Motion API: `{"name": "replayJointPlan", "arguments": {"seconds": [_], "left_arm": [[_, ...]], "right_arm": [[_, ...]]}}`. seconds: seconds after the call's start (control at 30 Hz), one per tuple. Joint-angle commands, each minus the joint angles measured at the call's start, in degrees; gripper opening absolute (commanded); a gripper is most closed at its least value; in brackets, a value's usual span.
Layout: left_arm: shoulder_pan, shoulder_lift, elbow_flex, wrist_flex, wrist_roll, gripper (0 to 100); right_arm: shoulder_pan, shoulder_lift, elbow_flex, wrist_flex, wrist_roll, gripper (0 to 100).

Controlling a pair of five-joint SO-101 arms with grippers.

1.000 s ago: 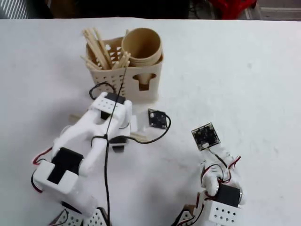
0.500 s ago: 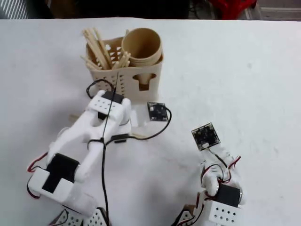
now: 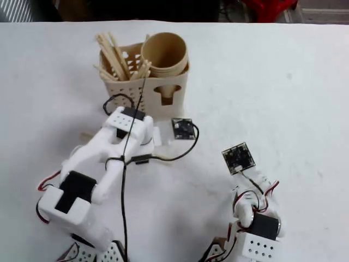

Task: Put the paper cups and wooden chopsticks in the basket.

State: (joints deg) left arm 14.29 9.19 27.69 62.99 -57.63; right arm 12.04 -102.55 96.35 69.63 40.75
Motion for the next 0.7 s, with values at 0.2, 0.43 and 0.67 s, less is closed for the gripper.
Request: {"name": "replayJointPlan", "arguments": {"seconds": [0.2, 0.43, 0.67], "left_arm": [[-0.22, 0.66, -2.46, 3.25, 0.62, 9], [-0.13, 0.84, -2.20, 5.89, 0.62, 14], [1.54, 4.18, -2.73, 5.98, 0.79, 11]], "right_arm": [[0.04, -0.40, 0.53, 0.22, 0.18, 1.8], [0.04, -0.40, 0.53, 0.22, 0.18, 1.8], [0.04, -0.40, 0.53, 0.22, 0.18, 1.8]]}}
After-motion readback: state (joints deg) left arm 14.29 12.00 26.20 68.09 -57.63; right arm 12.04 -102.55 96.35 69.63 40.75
